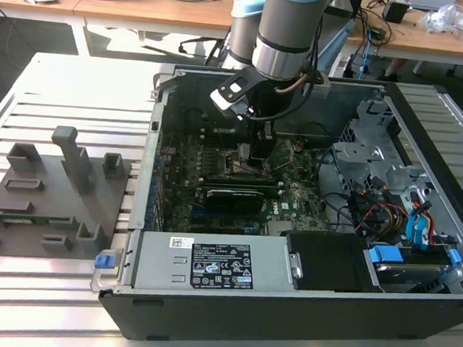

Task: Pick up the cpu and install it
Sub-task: 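Place the cpu into insertion slot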

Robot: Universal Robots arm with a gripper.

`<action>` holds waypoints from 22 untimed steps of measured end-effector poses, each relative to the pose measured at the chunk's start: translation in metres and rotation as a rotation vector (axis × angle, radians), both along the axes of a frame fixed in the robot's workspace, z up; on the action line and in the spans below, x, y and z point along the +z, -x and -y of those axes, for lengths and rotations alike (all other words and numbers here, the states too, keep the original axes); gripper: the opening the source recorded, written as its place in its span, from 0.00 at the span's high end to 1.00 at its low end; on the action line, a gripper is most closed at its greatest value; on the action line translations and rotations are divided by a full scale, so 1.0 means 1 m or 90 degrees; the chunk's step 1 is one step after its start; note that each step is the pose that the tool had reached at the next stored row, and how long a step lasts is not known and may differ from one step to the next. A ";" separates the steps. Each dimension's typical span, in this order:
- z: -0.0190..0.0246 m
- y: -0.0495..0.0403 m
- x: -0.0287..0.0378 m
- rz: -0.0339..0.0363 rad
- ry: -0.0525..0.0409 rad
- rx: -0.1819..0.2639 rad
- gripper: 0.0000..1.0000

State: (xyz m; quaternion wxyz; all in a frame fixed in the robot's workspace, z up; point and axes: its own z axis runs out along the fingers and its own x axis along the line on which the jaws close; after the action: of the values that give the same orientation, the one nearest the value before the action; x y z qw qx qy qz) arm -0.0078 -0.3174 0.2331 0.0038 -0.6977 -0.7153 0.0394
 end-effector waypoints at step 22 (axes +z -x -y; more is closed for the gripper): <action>-0.0042 0.0002 -0.0164 0.0000 0.0001 0.000 0.45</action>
State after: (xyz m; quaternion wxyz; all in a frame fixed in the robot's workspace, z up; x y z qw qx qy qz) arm -0.0080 -0.3132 0.2167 0.0038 -0.6978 -0.7152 0.0394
